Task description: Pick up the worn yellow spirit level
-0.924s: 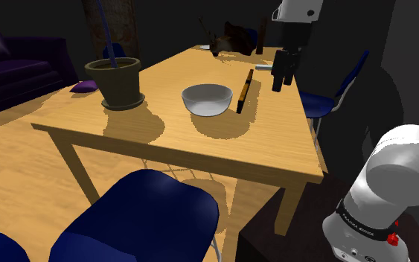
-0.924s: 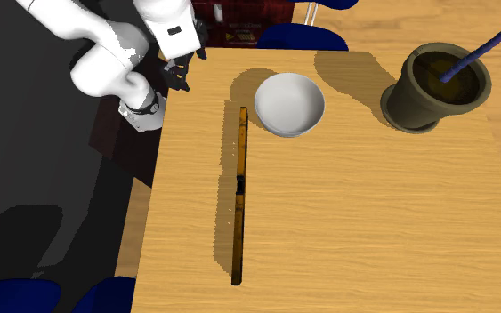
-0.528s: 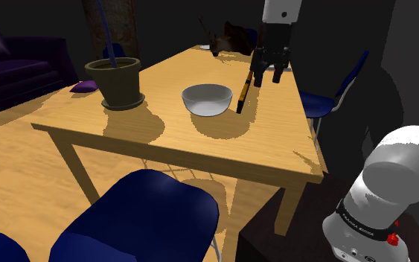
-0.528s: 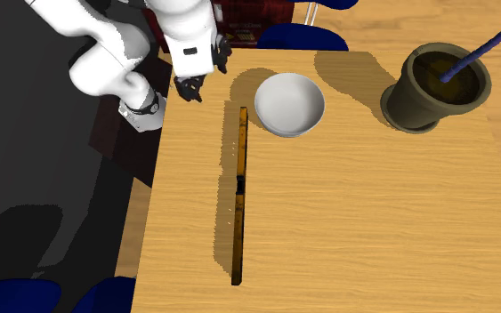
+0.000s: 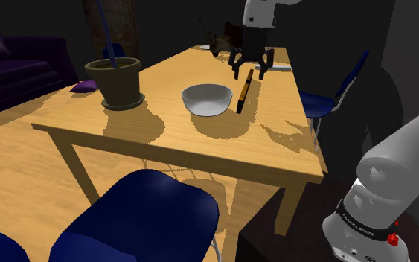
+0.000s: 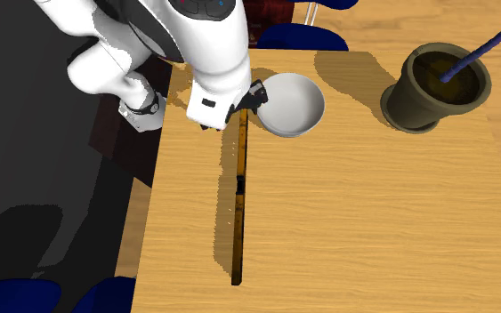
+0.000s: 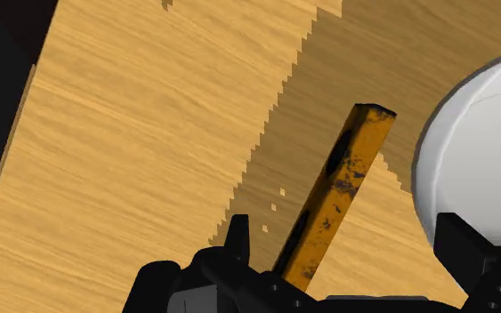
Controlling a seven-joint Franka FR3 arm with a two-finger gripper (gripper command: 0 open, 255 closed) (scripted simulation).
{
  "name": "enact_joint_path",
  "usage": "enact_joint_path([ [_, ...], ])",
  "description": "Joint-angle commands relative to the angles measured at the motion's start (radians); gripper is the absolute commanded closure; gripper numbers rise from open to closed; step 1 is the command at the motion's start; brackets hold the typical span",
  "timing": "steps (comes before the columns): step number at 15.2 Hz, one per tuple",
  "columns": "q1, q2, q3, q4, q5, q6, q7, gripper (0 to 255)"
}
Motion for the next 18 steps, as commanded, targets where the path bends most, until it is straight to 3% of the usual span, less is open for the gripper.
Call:
enact_joint_path([
  [1,-0.028,0.060,-0.001,0.043,-0.003,0.014,0.102,0],
  [6,-0.089,0.198,-0.025,0.158,-0.014,0.031,0.330,0],
  [16,-0.091,0.209,-0.026,0.066,-0.012,0.133,0.333,0],
  [17,-0.091,0.209,-0.026,0.066,-0.012,0.133,0.333,255],
  [18,-0.091,0.209,-0.026,0.066,-0.012,0.132,0.333,255],
])
